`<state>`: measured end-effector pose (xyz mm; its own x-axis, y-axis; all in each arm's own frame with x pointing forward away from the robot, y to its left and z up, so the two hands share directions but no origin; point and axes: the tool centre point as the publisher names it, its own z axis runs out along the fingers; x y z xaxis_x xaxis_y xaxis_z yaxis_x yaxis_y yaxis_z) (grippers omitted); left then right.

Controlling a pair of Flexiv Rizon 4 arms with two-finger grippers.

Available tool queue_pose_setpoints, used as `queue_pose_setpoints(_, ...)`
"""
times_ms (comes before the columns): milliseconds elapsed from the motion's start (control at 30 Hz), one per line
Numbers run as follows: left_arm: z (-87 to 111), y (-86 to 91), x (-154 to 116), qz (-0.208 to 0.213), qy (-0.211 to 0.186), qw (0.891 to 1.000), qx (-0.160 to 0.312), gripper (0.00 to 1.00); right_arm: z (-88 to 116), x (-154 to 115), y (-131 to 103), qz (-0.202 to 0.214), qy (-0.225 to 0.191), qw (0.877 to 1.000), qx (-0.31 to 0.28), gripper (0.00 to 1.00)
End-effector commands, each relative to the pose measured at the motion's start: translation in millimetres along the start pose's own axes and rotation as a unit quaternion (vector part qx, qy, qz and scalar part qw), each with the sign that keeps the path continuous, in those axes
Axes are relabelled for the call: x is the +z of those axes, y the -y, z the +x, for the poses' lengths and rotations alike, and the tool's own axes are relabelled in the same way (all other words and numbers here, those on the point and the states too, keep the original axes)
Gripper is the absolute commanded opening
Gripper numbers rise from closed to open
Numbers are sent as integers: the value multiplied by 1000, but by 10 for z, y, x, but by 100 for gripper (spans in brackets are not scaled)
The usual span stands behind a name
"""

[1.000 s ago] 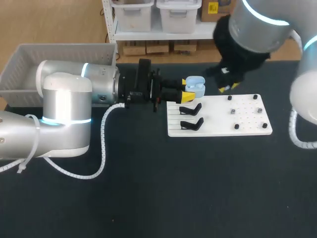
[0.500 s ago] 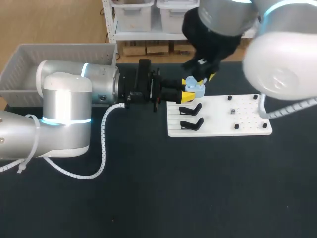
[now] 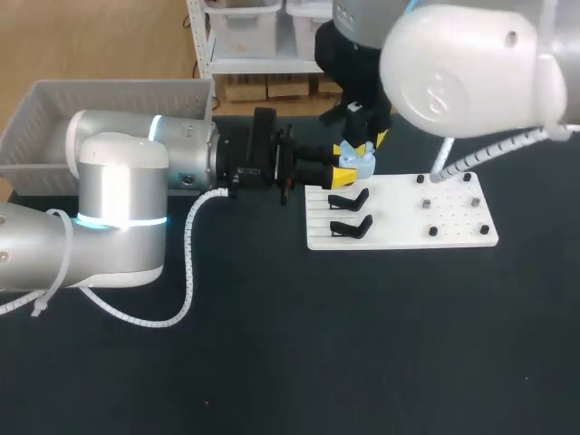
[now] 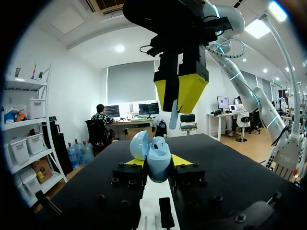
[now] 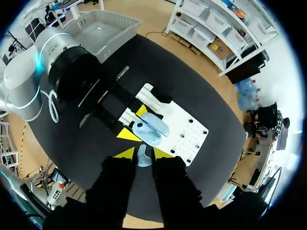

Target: Pick up each earbud case from the left stands, insert the matching earbuds, close the lid, and place the case in the box.

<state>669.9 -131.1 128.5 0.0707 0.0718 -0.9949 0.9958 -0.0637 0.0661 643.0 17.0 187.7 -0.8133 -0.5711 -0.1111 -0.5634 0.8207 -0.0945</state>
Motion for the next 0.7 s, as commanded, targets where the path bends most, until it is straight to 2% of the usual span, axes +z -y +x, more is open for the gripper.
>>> queue_pose_setpoints(33, 3, 1, 2, -1, -1, 1000, 0, 0, -61, 5, -27, 2, -9, 1000, -2, 0)
queue_pose_setpoints(700, 3, 1, 2, -1, -1, 1000, 0, 0, -145, 126, -97, 5, -25, 1000, -16, 0)
